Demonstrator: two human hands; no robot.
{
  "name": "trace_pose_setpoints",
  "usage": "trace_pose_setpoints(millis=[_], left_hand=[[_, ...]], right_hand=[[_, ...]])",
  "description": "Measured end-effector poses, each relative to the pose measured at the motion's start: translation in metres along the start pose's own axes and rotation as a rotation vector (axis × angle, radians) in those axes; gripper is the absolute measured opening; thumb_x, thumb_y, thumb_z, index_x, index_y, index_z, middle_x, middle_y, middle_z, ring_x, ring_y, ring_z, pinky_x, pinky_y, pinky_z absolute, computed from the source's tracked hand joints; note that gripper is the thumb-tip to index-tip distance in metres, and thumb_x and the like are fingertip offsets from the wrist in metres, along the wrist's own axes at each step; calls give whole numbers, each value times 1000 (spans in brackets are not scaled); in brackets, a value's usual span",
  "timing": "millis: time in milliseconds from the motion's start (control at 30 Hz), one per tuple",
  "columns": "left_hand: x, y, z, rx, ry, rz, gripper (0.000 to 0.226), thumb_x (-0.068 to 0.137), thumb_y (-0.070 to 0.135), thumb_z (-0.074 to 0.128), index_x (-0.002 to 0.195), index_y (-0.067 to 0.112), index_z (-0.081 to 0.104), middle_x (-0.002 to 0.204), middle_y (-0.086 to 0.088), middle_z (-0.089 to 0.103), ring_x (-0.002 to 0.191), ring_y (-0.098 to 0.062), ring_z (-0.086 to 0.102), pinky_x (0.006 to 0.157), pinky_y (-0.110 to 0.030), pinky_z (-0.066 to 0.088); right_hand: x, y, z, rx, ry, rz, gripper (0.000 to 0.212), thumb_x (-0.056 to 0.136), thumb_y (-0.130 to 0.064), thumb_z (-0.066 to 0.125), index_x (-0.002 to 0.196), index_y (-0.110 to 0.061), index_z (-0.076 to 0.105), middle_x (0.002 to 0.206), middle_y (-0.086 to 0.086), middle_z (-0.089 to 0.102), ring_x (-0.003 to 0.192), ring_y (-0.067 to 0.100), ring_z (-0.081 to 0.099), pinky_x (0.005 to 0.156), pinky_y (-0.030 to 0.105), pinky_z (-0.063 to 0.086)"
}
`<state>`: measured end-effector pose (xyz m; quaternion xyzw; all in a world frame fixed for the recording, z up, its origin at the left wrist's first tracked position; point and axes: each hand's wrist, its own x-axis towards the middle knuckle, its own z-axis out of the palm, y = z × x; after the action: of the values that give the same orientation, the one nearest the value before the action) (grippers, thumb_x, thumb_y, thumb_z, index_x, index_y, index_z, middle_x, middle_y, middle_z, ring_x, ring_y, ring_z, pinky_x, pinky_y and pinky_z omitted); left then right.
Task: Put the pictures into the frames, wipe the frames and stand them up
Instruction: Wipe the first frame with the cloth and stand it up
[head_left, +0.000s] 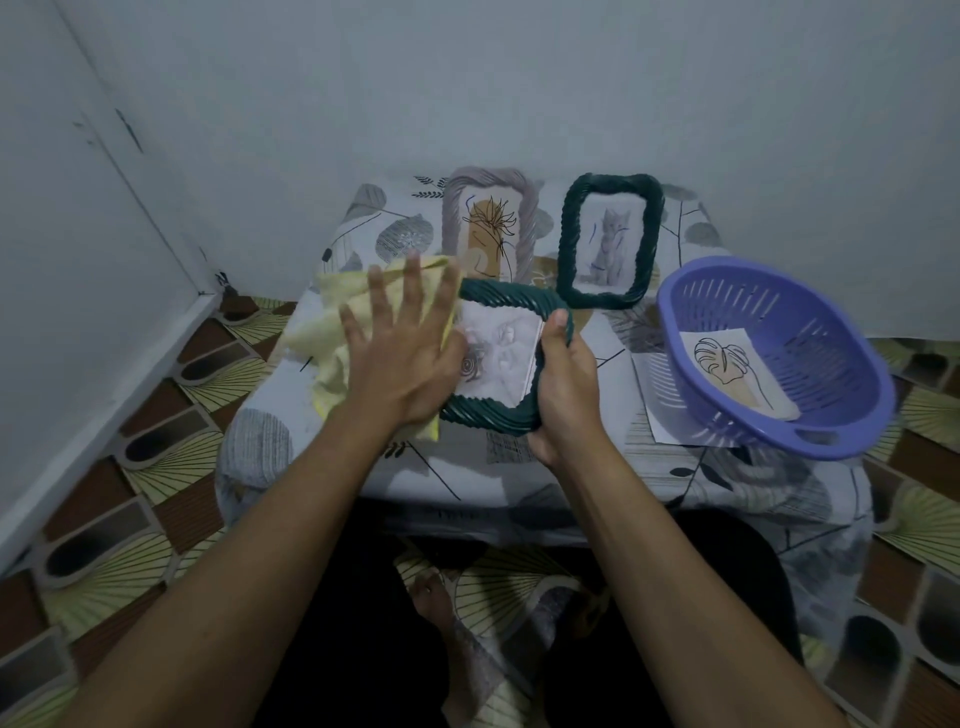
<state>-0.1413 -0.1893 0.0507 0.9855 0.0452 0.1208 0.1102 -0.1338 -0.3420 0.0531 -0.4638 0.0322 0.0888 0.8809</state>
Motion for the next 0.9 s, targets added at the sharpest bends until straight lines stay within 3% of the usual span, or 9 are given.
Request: trace_pose_setpoints(millis=[133, 267, 300, 400, 467, 567, 633, 767, 900], left_hand=[[2, 14, 6, -81, -20, -131, 73, 96, 47, 9, 154, 16, -24, 162, -8, -29, 148, -36, -24, 120, -56, -13], [-18, 51, 13, -182, -70, 45, 84, 86, 49, -2, 153, 0, -18, 161, -23, -22, 150, -32, -22, 122, -45, -13], [-24, 59, 15, -180, -88, 132, 83, 86, 47, -1, 153, 0, -16, 161, -22, -21, 150, -31, -21, 123, -43, -11], [-37, 69, 18, -142, -108, 372, 77, 89, 41, 4, 157, 6, -4, 165, -13, -12, 152, -22, -16, 124, -40, -6], [-38, 62, 17, -101, -70, 427, 69, 94, 40, 3, 159, 19, 1, 167, 0, -6, 154, -18, -8, 124, -42, -3], [-25, 36, 11, -23, 3, 297, 59, 97, 48, -2, 156, 45, -3, 164, 14, -10, 154, -27, 0, 122, -52, -4], [-11, 15, 8, -22, -2, 109, 54, 98, 54, -1, 151, 52, -13, 163, 13, -21, 151, -32, -14, 117, -63, -9], [1, 7, 11, -81, -31, -65, 61, 101, 56, 6, 151, 41, -25, 161, 3, -31, 147, -35, -28, 114, -67, -14], [-15, 38, 19, -191, -18, 110, 75, 93, 50, 1, 155, 15, -19, 162, -10, -26, 149, -27, -25, 120, -56, -9]], right_hand=[[0, 1, 1, 11, 13, 4, 45, 106, -35, 40, 134, -1, 52, 121, 21, 68, 112, 37, 66, 93, 52, 55], [2, 1, 2, 6, 35, 1, 43, 106, -33, 41, 131, 1, 53, 115, 16, 69, 103, 26, 68, 85, 37, 60], [5, 0, 0, 10, 54, 3, 43, 106, -33, 43, 131, -1, 55, 114, 13, 69, 102, 24, 68, 83, 35, 60], [11, -2, -12, 79, 84, 22, 49, 102, -39, 50, 133, -2, 58, 129, 19, 65, 117, 29, 64, 104, 45, 50], [12, -3, -19, 137, 58, 51, 53, 102, -41, 48, 137, -2, 55, 133, 23, 61, 120, 35, 62, 106, 51, 47], [13, -5, -23, 178, -9, 30, 60, 100, -45, 48, 141, -2, 49, 136, 26, 57, 124, 42, 57, 108, 61, 41], [12, -5, -22, 189, -37, 13, 62, 98, -45, 49, 143, -3, 46, 137, 27, 56, 126, 44, 55, 106, 66, 40], [7, -3, -16, 191, -17, -9, 56, 100, -41, 47, 142, -4, 47, 135, 25, 59, 123, 44, 58, 103, 65, 43], [6, -3, -4, 136, 24, -69, 37, 105, -30, 45, 128, -3, 57, 125, 21, 66, 116, 35, 63, 103, 52, 49]])
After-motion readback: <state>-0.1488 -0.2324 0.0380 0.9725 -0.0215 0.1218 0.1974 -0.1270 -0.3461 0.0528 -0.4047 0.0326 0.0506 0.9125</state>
